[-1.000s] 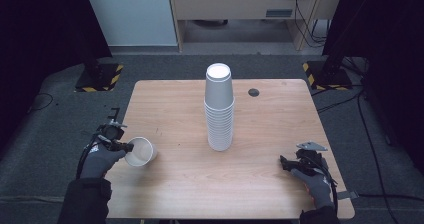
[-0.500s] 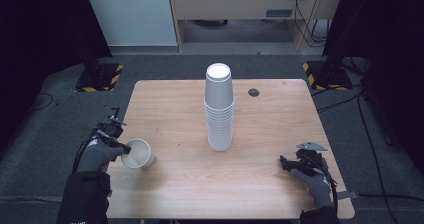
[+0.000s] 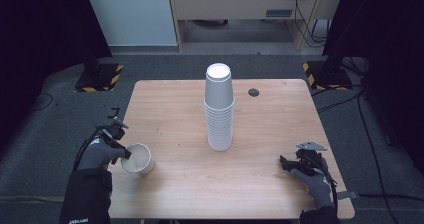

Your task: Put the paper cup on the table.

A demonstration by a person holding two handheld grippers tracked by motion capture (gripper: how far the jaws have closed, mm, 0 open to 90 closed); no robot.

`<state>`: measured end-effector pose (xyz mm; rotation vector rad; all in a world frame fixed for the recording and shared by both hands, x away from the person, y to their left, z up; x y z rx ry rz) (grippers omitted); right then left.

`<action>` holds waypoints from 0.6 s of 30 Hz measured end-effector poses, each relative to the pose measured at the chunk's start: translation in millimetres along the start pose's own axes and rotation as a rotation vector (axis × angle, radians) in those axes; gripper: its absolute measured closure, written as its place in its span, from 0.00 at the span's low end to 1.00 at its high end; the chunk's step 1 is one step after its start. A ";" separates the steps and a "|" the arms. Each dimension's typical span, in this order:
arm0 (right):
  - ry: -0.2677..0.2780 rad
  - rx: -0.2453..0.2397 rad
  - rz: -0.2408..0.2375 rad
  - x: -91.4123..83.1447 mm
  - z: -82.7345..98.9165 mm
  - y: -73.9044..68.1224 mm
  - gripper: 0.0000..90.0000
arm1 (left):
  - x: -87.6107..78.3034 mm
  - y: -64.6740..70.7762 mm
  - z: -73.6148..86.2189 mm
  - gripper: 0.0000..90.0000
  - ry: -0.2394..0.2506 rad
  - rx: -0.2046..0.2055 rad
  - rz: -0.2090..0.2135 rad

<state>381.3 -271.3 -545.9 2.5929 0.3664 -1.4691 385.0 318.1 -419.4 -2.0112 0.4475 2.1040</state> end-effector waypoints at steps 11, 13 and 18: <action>0.000 0.000 0.000 0.0 0.0 0.0 0.08 | 4.3 0.9 -2.6 0.86 0.033 -0.018 0.005; 0.000 0.000 -0.001 0.0 0.0 0.0 0.08 | 4.1 0.6 -2.0 0.79 0.053 -0.027 0.007; 0.000 -0.001 -0.001 0.0 0.0 0.0 0.08 | -0.7 0.2 2.6 0.65 0.172 -0.017 0.012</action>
Point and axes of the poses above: each handheld gripper's, and its own axes: x roughly forward along the jaws, z roughly out of its underside, y roughly to its right, the point moved 1 cm from there along x, roughly forward along the jaws, and after that the axes turned 15 degrees about -y, right-handed, at the moved point
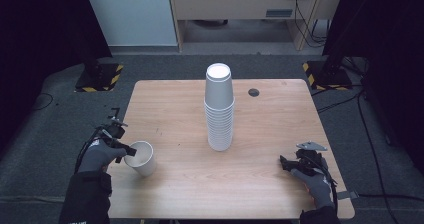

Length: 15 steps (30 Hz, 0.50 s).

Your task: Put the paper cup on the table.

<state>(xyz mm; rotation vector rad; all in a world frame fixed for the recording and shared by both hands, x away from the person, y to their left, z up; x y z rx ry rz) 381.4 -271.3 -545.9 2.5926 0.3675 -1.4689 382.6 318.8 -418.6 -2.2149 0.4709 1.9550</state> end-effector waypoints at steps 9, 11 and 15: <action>0.000 0.001 0.001 0.0 0.0 -0.1 0.08 | -1.6 -4.7 16.6 0.49 0.305 -0.002 -0.020; 0.000 0.001 0.000 0.1 -0.1 -0.1 0.08 | -0.3 -5.5 21.3 0.46 0.409 -0.027 -0.001; -0.001 0.000 -0.003 0.1 -0.1 0.0 0.08 | 5.3 -1.9 30.9 0.45 0.592 -0.060 0.035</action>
Point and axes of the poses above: each handheld gripper's, and its own axes: x roughly forward along the jaws, z roughly out of its underside, y roughly to its right, the point moved 1 cm from there along x, roughly forward along the jaws, and after that the axes turned 15 degrees about -y, right-handed, at the moved point
